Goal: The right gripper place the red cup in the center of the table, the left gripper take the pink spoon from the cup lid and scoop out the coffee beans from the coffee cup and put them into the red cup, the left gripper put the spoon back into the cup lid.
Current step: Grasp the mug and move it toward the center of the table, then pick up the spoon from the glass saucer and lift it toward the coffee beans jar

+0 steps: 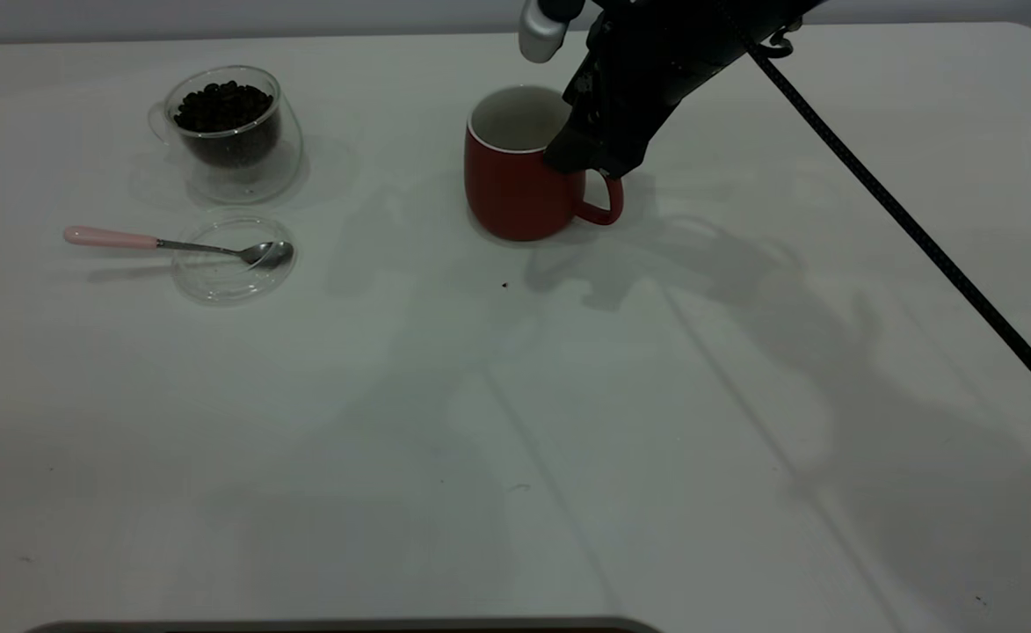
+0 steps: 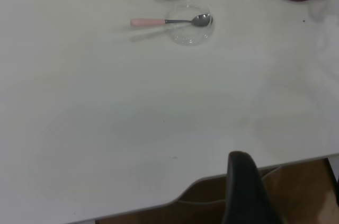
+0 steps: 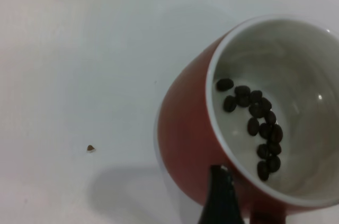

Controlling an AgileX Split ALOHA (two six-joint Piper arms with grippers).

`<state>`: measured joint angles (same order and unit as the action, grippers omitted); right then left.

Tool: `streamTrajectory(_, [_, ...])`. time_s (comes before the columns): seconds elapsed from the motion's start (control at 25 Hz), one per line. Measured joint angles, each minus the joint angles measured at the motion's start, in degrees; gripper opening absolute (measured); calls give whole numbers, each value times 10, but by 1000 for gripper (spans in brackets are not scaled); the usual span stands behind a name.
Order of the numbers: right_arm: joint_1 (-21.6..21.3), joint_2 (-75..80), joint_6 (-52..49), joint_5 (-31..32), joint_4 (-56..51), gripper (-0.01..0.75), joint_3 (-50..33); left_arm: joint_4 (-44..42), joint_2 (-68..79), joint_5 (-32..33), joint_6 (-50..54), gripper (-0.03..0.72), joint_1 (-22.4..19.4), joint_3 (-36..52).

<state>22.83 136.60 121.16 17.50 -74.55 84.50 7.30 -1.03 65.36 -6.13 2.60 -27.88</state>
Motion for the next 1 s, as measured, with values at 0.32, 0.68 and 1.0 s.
streamTrajectory(0.32, [0,-50,-2,61,-1,589,0,0,0,0,0,465,0,0])
streamTrajectory(0.68, [0,-222,-588,253,206,589,0,0,0,0,0,465,0,0])
streamTrajectory(1.0, [0,-413,-1196,513,730,589,-35,0,0,0,0,465,0,0])
